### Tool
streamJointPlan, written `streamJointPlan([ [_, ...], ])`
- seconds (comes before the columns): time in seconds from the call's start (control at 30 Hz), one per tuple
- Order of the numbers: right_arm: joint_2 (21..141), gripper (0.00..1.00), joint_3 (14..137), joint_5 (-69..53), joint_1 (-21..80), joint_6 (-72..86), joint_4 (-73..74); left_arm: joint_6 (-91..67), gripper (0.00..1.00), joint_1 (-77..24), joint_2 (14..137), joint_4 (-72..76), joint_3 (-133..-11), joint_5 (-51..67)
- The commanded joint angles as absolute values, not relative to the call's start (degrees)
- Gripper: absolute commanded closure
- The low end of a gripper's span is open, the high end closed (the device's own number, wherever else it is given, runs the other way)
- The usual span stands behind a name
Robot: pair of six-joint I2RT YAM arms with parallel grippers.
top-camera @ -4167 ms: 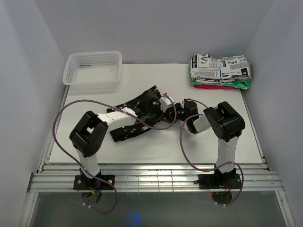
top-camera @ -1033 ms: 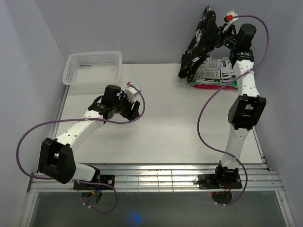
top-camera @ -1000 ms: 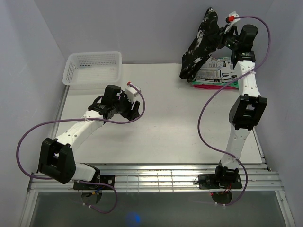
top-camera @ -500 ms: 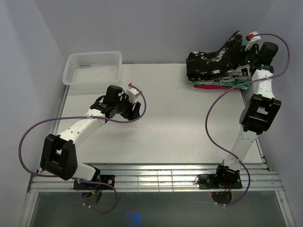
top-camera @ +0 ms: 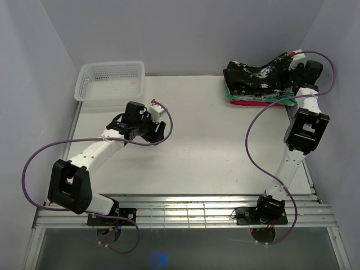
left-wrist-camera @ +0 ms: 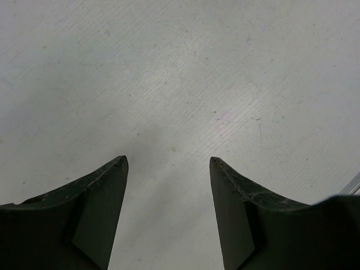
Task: Fold and stack the trousers
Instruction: Neatly place the folded trousers to the corner
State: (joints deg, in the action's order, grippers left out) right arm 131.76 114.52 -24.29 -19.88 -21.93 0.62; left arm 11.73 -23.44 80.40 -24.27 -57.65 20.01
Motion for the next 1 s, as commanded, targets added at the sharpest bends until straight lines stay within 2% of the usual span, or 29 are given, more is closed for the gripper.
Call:
streamJointPlan([
  [0.0,134.02,0.92,118.12,-16.63,-20.48,-25.75,-7.73,9.07,0.3,-20.57,79.63,-25.93,-59.76,21.52],
  [0.13,135.53,0.91,119.62,-14.68,-20.39,-26.63,-9.67,8.44,0.3,-18.55,80.42,-26.37,-60.47,22.85],
  [0.2,135.44,0.74,120.14,-14.59,-20.39,-26.46,-9.67,8.61,0.3,-18.28,80.77,-26.72,-60.64,22.94],
  [0.23,135.44,0.59,120.58,-14.42,-20.13,-26.8,-8.8,8.61,0.3,-17.85,80.86,-26.89,-60.73,22.94],
  [0.27,135.35,0.35,121.54,-13.89,-19.95,-27.15,-7.66,8.44,0.3,-17.67,80.86,-27.07,-60.82,22.85],
  [0.37,133.08,0.14,120.59,-13.62,-19.6,-27.68,-5.19,7.74,0.3,-16.27,80.68,-27.25,-60.82,23.55],
  [0.43,129.47,0.09,117.17,-14.15,-19.6,-27.95,-5.27,7.04,0.3,-15.3,80.68,-27.51,-60.99,25.47],
  [0.47,128.33,0.03,116.38,-14.32,-19.69,-27.95,-4.93,6.86,0.3,-14.34,80.68,-28.12,-61.26,26.1],
  [0.5,126.41,0.02,116.11,-15.37,-19.6,-27.95,-4.05,6.51,0.29,-13.89,80.77,-28.12,-61.43,26.63],
  [0.53,124.56,0.09,116.19,-16.16,-19.6,-27.95,-1.52,5.63,0.29,-12.93,80.68,-28.21,-61.61,27.76],
  [0.67,120.77,0.1,116.19,-20.29,-19.51,-26.9,5.42,3.7,0.23,-9.68,81.91,-29.17,-63.54,31.19],
  [0.7,119.2,0.1,116.45,-22.3,-19.51,-26.55,7.02,3.6,0.02,-8.97,82.18,-29.44,-64.07,32.25],
  [0.9,116.54,0.1,119.61,-22.49,-18.19,-26.19,14.23,2.11,0.02,-5.28,83.5,-29.71,-66.27,34.45],
  [0.97,117.68,0.02,123.47,-23.72,-18.28,-24.18,18.52,2.2,0.02,-4.75,83.23,-28.75,-66.44,35.24],
])
